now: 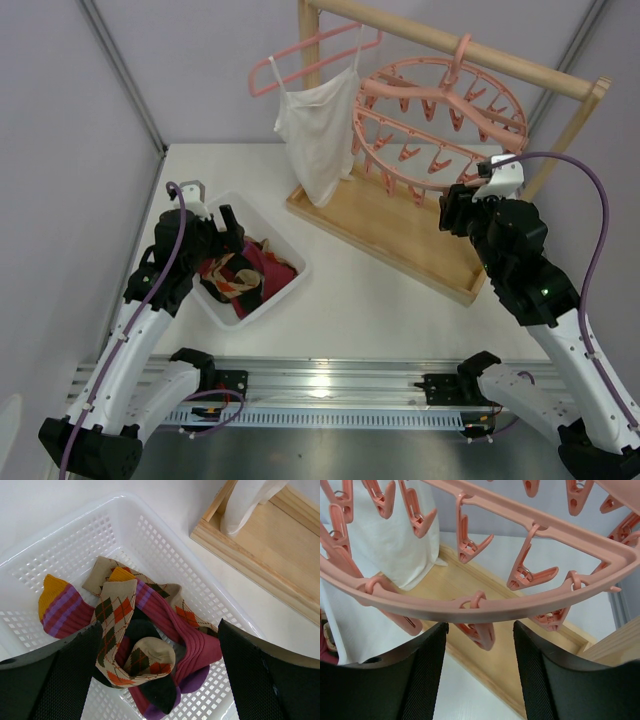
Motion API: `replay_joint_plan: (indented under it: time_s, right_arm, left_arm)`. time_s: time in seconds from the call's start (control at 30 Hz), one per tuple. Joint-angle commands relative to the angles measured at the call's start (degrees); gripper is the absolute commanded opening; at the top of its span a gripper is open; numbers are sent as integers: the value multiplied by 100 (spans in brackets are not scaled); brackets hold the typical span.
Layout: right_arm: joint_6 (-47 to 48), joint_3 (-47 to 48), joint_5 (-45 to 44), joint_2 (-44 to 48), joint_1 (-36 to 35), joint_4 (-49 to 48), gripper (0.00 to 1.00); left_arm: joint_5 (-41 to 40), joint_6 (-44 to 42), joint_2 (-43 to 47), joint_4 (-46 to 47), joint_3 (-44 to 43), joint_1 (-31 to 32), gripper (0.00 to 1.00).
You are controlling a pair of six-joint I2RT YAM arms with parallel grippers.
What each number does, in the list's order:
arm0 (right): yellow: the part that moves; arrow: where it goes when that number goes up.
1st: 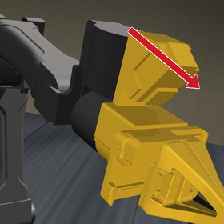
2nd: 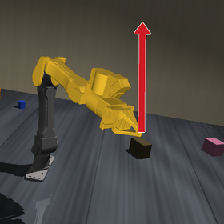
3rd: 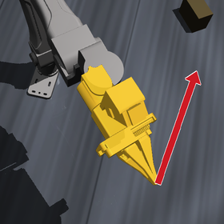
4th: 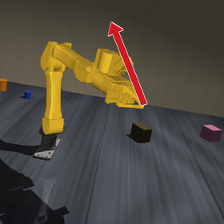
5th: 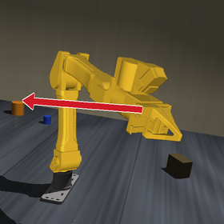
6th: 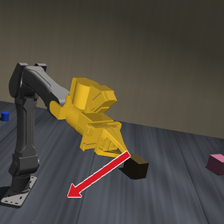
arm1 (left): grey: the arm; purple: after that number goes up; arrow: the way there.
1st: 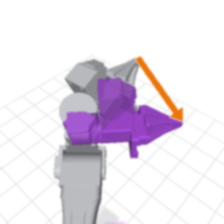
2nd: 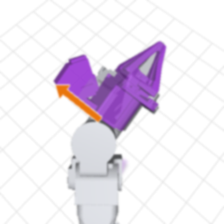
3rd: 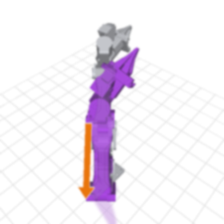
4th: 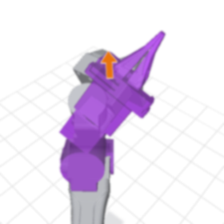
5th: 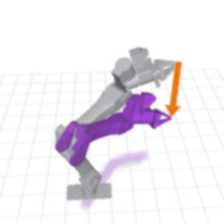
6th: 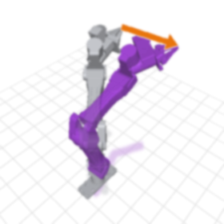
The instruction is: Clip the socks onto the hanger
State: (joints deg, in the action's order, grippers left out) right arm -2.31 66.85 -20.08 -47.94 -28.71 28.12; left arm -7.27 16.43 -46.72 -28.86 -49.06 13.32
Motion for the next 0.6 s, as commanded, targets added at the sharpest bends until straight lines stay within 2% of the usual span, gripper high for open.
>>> replay_joint_plan:
  time_s: [0.0, 0.57]
  right_arm:
    - [81, 12, -278, -4, -38, -421, 58]
    - [55, -128, -479, -22, -144, -675, 61]
  left_arm:
    - [41, -69, 49, 47, 10, -40, 99]
    - [32, -61, 49, 39, 10, -31, 99]
